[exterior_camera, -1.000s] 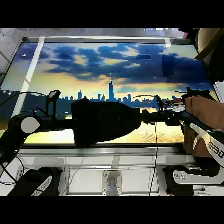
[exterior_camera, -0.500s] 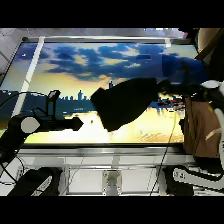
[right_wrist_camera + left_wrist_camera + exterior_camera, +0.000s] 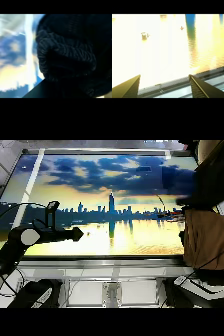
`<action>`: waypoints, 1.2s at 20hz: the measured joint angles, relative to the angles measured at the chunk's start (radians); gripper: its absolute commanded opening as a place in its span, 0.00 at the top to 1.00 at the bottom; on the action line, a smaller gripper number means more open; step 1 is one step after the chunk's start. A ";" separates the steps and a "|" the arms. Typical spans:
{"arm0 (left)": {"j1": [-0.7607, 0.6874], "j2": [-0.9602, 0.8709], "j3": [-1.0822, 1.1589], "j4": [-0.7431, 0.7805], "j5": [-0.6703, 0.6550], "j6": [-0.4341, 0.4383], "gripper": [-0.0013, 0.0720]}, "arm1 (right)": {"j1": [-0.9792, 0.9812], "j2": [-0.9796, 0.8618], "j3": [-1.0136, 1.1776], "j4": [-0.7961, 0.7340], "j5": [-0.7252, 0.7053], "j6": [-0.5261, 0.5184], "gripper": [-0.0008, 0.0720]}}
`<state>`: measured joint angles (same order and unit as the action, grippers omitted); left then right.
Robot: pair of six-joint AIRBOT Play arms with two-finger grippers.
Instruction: Fold the clothes and pants, and hang the long-sleeved shirts on hangers.
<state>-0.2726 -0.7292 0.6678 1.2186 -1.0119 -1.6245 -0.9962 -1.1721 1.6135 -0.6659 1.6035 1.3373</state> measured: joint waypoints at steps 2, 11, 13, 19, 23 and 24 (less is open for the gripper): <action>0.000 0.000 0.000 0.000 0.002 0.000 0.03 | -0.060 0.017 0.007 -0.168 0.096 0.042 0.97; 0.000 0.000 0.000 0.000 0.006 0.000 0.03 | -0.145 0.069 -0.014 -0.624 0.223 0.097 0.26; 0.000 0.000 0.000 0.000 0.006 0.000 0.03 | -0.148 0.071 0.002 -0.649 0.229 0.114 0.27; 0.000 0.000 0.000 -0.019 0.061 0.000 0.04 | -0.100 0.077 0.112 -0.353 0.209 0.158 0.84; 0.000 0.000 0.000 -0.106 0.203 0.000 0.93 | 0.230 0.080 0.133 -0.003 0.194 0.088 0.96; 0.000 0.000 0.000 -0.129 0.235 0.000 0.93 | 0.358 0.079 0.135 0.005 0.188 0.067 0.97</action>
<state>-0.2726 -0.7292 0.6678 1.0893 -0.7765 -1.6241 -0.6380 -1.0935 1.7485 -0.6613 1.7912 1.4040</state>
